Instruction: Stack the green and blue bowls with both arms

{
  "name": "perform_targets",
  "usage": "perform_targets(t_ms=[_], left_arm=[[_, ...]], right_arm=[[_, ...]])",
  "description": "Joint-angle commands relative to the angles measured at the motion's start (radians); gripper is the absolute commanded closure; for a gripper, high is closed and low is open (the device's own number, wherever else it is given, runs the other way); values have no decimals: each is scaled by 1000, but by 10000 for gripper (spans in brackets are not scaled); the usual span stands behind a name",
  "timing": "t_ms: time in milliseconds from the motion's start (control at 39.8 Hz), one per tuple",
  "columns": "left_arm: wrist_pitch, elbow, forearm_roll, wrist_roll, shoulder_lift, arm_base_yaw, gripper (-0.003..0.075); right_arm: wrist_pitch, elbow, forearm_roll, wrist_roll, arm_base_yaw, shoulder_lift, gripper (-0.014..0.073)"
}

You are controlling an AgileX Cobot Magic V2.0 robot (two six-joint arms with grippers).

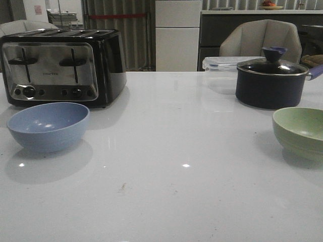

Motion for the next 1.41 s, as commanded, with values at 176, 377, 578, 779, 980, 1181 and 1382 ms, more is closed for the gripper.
perform_targets(t_ms=[176,377,578,779,980,1181,1382], left_arm=[[-177,-82,-36,-5,-14,-3,621],[32,-316,-50,-5,1,-3,621],[238,-542,-50,-5,118,-3,621],[444,-722,-62,-5,300,-3,621],[592,-765,-70,-5,454,-3,621],[639,-736,-70,-5,571,-3,621],[653,-732,-70,-5,651,-3,621]], right_arm=[[-56,-112,-7,-5,0,-18,584],[131,-349,-7,-5,0,15,584],[289,-571,-7,-5,0,150,584],[436,-713,-7,-5,0,310,584],[593,-731,-7,-5,0,450,584],[720,-731,-8,-5,0,579,584],[755,-731,-8,-5,0,668,584]])
